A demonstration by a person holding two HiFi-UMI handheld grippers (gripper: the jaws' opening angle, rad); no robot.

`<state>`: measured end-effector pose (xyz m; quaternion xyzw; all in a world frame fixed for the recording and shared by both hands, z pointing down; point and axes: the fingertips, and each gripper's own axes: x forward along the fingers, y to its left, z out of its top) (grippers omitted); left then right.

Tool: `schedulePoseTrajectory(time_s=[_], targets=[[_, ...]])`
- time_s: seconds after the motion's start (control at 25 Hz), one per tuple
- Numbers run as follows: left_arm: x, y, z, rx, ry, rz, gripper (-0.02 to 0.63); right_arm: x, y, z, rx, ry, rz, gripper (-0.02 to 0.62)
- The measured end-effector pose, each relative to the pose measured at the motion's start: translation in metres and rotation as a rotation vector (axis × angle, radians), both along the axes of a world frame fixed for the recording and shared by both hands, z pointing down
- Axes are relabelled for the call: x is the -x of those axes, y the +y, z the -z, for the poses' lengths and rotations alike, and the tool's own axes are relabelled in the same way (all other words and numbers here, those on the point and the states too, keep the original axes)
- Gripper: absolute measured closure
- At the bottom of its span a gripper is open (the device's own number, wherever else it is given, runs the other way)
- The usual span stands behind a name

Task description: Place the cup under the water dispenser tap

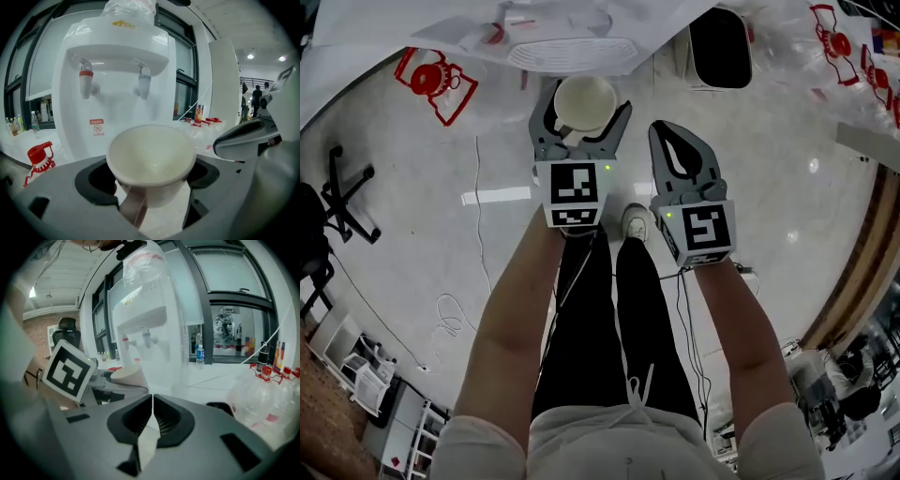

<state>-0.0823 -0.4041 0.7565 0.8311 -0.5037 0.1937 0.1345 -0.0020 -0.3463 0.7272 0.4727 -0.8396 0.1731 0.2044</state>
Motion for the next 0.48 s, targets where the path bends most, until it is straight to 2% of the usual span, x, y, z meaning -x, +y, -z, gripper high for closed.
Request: schedulePoseTrajectory(time_s=[0.2, 0.48], targets=[[0.011, -0.030, -0.013, 0.011, 0.004, 0.051, 0.170, -0.007, -0.006, -0.009, -0.017, -0.015, -0.037, 0.566], [0.004, -0.056, -0.026, 0.002, -0.048, 0.051, 0.170, -0.003, -0.015, -0.020, 0.027, -0.004, -0.118, 0.566]])
